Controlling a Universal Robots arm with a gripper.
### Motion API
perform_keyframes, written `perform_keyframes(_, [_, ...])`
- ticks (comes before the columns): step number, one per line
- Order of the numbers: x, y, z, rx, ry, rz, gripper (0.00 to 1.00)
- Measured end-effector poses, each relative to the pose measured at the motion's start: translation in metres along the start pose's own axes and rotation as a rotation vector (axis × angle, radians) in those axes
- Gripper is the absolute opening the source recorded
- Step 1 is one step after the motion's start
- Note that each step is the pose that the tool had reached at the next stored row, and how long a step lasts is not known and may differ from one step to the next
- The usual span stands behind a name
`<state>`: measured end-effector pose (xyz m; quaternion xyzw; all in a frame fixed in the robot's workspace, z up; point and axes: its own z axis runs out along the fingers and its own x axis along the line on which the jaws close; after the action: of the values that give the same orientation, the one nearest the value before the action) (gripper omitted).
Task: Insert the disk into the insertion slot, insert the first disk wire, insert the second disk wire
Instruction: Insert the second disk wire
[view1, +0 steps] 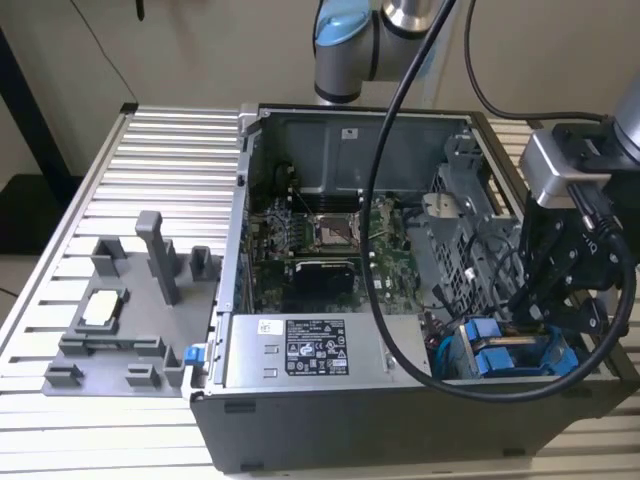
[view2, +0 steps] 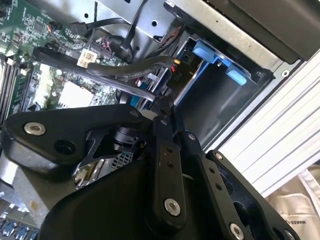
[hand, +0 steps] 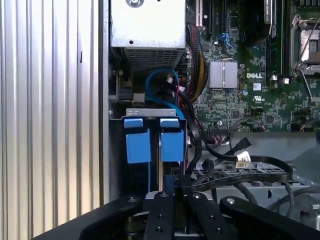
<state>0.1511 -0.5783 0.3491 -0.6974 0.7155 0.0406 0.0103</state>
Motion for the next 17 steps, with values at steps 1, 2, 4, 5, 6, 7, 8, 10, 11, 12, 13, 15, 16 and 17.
perform_keyframes(1, [-0.0001, 0.0, 0.0003, 0.0006, -0.0004, 0.009, 0.16])
perform_keyframes(2, [-0.0004, 0.0001, 0.0006, 0.0008, -0.0004, 0.013, 0.16])
perform_keyframes(4, [-0.0019, 0.0001, 0.0011, 0.0011, -0.0007, 0.015, 0.16])
perform_keyframes(5, [-0.0028, 0.0002, 0.0014, 0.0011, -0.0007, 0.016, 0.16])
perform_keyframes(6, [-0.0036, 0.0002, 0.0016, 0.0012, -0.0007, 0.017, 0.16])
perform_keyframes(7, [-0.0042, 0.0002, 0.0019, 0.0013, -0.0007, 0.018, 0.16])
perform_keyframes(8, [-0.0044, 0.0, 0.0023, 0.0013, -0.001, 0.019, 0.16])
perform_keyframes(10, [-0.0045, -0.0005, 0.0031, 0.0015, -0.0009, 0.021, 0.16])
perform_keyframes(11, [-0.0045, -0.0006, 0.0036, 0.0016, -0.0008, 0.021, 0.16])
perform_keyframes(12, [-0.0046, -0.0008, 0.0041, 0.0016, -0.0009, 0.022, 0.16])
perform_keyframes(13, [-0.0047, -0.001, 0.0047, 0.0016, -0.001, 0.023, 0.16])
perform_keyframes(15, [-0.0047, -0.0017, 0.0059, 0.0018, -0.0012, 0.025, 0.16])
perform_keyframes(16, [-0.0047, -0.0021, 0.0064, 0.0019, -0.0012, 0.026, 0.16])
perform_keyframes(17, [-0.0046, -0.0026, 0.0069, 0.002, -0.0012, 0.027, 0.16])
